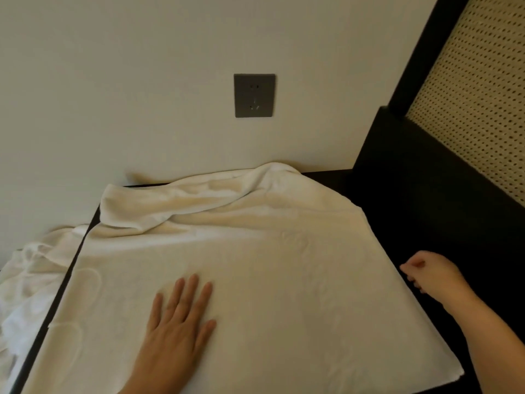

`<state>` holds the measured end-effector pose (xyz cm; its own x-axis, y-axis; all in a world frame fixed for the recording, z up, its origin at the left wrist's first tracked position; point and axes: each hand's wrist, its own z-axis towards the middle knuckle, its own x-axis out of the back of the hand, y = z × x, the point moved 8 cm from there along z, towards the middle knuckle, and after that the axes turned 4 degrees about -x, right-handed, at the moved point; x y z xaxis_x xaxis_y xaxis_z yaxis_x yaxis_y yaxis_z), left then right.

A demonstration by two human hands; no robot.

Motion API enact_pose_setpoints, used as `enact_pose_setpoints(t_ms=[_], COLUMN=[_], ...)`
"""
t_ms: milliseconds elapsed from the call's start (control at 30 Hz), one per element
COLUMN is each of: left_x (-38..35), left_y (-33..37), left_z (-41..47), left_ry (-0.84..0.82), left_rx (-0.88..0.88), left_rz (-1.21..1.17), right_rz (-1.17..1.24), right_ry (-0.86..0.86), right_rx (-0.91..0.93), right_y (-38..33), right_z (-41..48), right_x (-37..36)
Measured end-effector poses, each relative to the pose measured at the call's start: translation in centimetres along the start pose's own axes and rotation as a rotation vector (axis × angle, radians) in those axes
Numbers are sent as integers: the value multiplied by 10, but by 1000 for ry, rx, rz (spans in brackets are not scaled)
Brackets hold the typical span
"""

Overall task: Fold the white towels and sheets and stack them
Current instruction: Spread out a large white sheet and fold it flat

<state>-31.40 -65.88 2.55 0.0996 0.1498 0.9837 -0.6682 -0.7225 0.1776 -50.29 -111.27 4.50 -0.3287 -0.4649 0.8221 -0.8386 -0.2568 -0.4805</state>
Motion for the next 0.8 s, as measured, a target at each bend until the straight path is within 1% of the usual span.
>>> enact_pose_setpoints(t_ms=[33,100,267,367,467,567,700,800], left_x=[0,-1,-2,1,5,6,5,1], left_y=[2,6,5,7,9,8,2,-3], left_z=[4,9,12,13,18,20,21,21], left_ry=[-6,-16,15,53,59,-2,-44,-67], left_rx=[2,-2,21,22,18,41,71,75], left_rz=[5,13,0,-17,-19,2,25,42], right_rz=[-81,-164,-140,-169,-137,-140,-271,-238], right_ry=[-63,-151,-217,-282,-227,-168,-114,29], right_rx=[-15,-52,-102,-97,-70,-63,-85,-65], right_y=[3,8,13,15,22,26,27,32], right_z=[-6,-17,-23,-23,-19,-19,-28,-42], right_x=[-7,-18,-19,-16,-9,-8,-12,-22])
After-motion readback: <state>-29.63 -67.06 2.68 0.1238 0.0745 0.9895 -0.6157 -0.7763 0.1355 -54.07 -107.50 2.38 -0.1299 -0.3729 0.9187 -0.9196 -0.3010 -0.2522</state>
